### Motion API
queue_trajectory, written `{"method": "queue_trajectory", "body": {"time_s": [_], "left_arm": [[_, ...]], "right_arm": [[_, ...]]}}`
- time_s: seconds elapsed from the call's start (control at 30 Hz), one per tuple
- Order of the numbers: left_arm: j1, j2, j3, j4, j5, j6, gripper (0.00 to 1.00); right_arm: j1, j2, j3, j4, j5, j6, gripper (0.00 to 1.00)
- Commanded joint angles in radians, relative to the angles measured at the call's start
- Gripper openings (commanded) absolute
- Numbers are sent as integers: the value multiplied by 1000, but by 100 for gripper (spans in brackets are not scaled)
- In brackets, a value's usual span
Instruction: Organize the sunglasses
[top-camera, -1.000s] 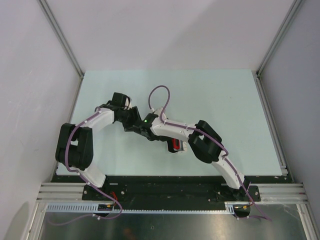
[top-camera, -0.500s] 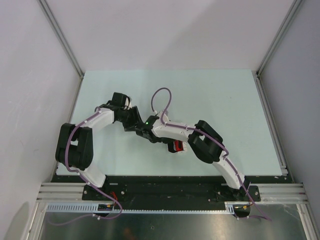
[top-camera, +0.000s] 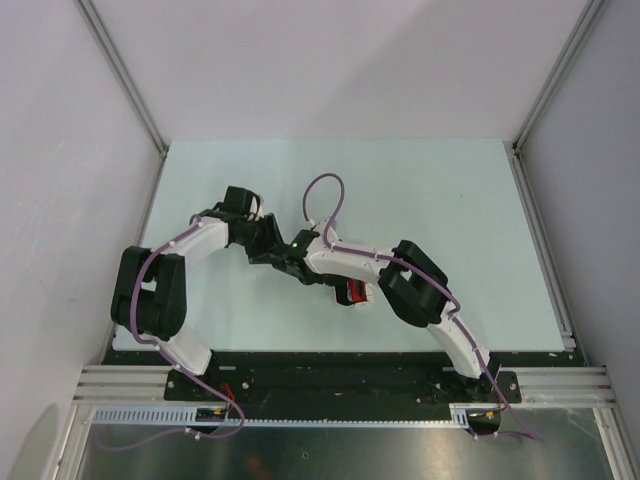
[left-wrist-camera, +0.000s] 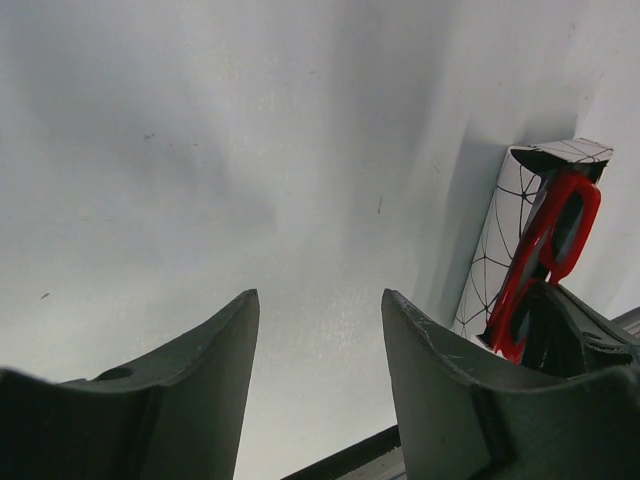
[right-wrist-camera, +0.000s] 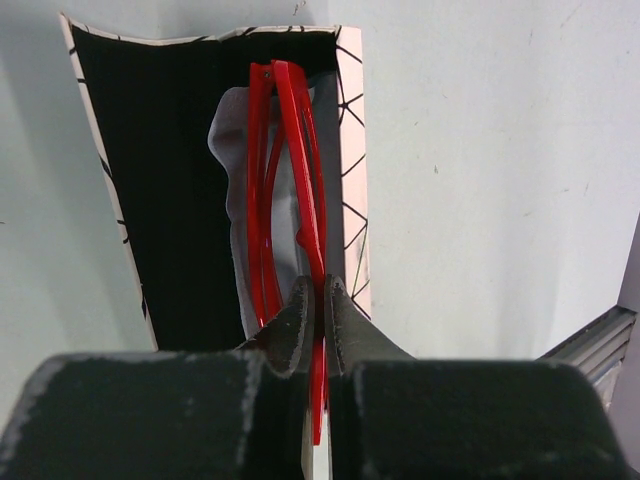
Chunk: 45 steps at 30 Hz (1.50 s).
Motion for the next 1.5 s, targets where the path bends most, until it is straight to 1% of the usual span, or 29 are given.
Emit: {"method": "queue_trajectory", "body": {"time_s": [0.0,0.83,1.27,1.37,1.4,1.47], "left_arm": [[7,-12,-5,19,29,17,57],[7,-6,-5,25,41,17,57],[7,-4,-5,25,43,19,57],[7,-4,-5,25,43,19,57],[7,-3,-6,25,43,19,57],[7,-3,-6,25,43,19,57]], "right_arm": [[-4,-57,-4,-177,40,40,0],[-13,-4,-49,-177,83,25,0],[-13,23,-52,-170,64,11,0],[-12,13,-47,-136,42,-30,9],[-11,12,-43,-127,34,-38,16],[-10,7,-37,-128,39,-41,21]]}}
